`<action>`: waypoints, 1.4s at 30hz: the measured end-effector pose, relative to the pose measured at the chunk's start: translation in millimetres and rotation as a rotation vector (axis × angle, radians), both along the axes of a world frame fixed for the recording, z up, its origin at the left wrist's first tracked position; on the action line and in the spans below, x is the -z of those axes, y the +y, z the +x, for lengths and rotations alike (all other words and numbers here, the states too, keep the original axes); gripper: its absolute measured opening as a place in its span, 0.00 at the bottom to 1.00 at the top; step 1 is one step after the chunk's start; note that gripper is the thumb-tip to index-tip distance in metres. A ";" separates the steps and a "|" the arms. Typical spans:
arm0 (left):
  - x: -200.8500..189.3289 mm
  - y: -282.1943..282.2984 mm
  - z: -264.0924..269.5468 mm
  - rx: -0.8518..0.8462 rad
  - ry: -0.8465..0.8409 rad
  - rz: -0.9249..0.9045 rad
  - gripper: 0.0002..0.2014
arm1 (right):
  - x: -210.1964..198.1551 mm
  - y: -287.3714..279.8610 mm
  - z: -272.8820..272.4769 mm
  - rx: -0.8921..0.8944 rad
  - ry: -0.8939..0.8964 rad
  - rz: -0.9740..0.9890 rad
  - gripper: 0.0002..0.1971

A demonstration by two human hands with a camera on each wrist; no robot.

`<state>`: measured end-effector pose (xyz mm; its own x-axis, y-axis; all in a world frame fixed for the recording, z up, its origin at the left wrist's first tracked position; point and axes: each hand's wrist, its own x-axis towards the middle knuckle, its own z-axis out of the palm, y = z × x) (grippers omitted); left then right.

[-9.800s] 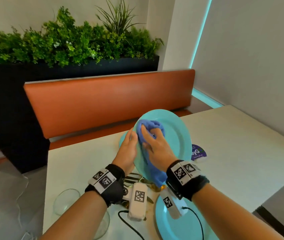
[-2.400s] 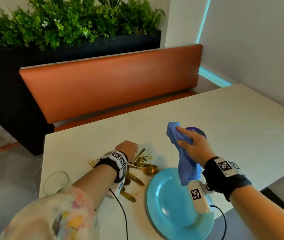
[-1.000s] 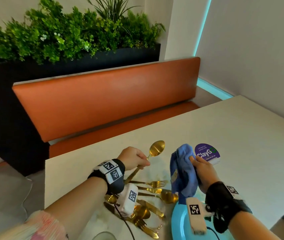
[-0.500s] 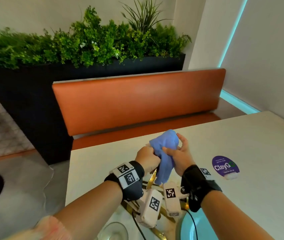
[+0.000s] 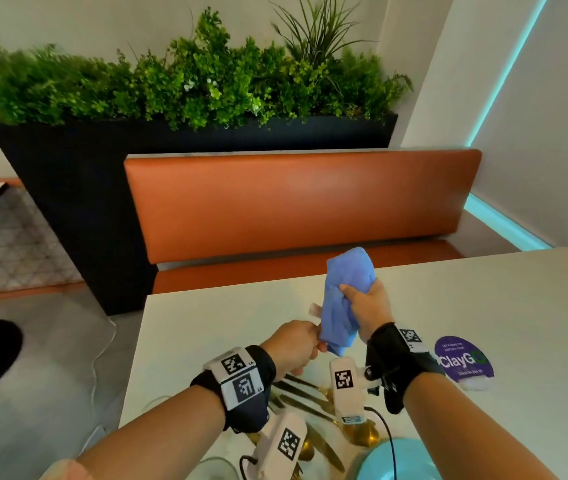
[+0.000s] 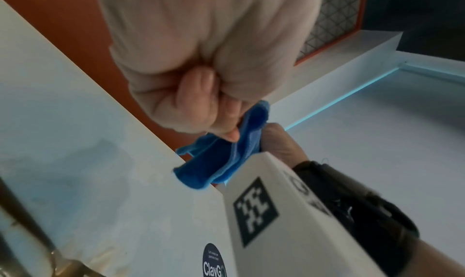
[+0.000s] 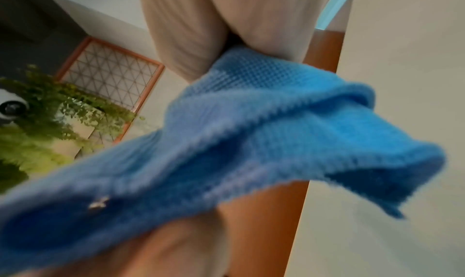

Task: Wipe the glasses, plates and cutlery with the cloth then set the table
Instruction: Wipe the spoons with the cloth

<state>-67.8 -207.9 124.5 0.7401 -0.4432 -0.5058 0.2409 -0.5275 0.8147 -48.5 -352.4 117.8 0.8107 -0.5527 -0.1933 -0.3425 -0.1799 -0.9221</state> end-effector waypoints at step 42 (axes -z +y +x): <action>-1.2 43.8 87.2 -0.271 -0.088 -0.178 0.06 | 5.9 50.9 25.8 -0.420 0.222 -0.041 0.11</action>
